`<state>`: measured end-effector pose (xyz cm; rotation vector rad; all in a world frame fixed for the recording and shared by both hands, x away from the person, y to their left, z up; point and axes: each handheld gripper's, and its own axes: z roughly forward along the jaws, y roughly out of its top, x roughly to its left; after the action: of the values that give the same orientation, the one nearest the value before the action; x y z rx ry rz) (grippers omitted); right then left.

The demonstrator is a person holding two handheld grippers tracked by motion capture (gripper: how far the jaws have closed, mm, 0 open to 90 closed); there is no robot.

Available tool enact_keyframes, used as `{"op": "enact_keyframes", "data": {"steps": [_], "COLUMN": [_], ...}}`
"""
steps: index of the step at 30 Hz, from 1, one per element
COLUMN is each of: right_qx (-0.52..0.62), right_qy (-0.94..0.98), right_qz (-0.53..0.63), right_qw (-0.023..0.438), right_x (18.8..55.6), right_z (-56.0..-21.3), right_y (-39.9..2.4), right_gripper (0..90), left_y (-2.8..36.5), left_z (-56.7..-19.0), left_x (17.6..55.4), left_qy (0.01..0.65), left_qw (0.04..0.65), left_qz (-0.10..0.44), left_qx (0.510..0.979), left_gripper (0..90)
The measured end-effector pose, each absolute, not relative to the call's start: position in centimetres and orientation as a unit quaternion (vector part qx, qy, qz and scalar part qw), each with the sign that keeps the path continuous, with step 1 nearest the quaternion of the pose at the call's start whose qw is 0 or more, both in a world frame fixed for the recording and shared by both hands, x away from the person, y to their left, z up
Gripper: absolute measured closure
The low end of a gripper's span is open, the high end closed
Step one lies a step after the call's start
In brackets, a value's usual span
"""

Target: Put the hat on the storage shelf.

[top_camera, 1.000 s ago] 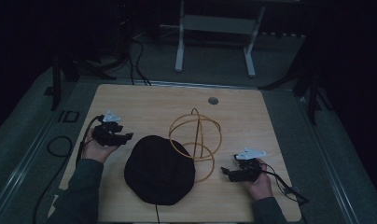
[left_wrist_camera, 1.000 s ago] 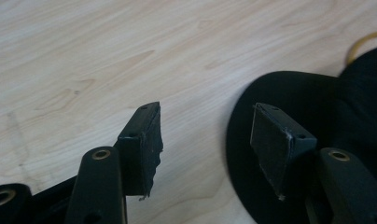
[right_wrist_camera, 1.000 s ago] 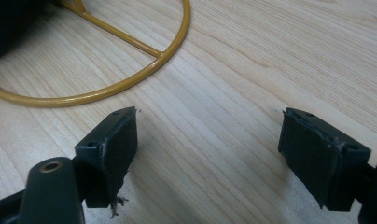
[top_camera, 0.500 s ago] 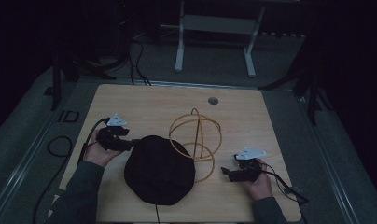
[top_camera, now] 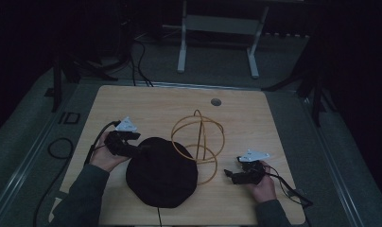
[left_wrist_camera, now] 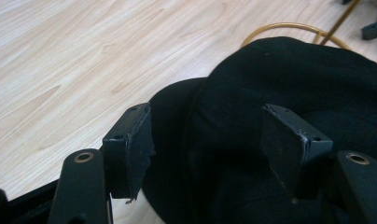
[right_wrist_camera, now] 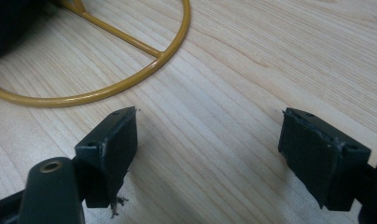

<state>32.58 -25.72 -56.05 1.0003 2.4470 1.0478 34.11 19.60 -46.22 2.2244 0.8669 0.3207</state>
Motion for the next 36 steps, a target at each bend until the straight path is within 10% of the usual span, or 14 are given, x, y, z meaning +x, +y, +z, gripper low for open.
{"op": "enact_keyframes", "data": {"steps": [36], "right_qx": [0.348], "right_qy": [0.851], "right_qz": [0.364], "right_qw": [0.148], "right_x": [32.6], "right_z": [-56.1], "right_y": [-25.7], "right_gripper": [19.3], "left_y": [15.6], "left_z": [-47.6], "left_x": [33.2], "left_qy": [0.224], "left_qw": [0.335], "left_qz": [0.048], "left_qx": [0.914], "left_gripper": [28.7]}}
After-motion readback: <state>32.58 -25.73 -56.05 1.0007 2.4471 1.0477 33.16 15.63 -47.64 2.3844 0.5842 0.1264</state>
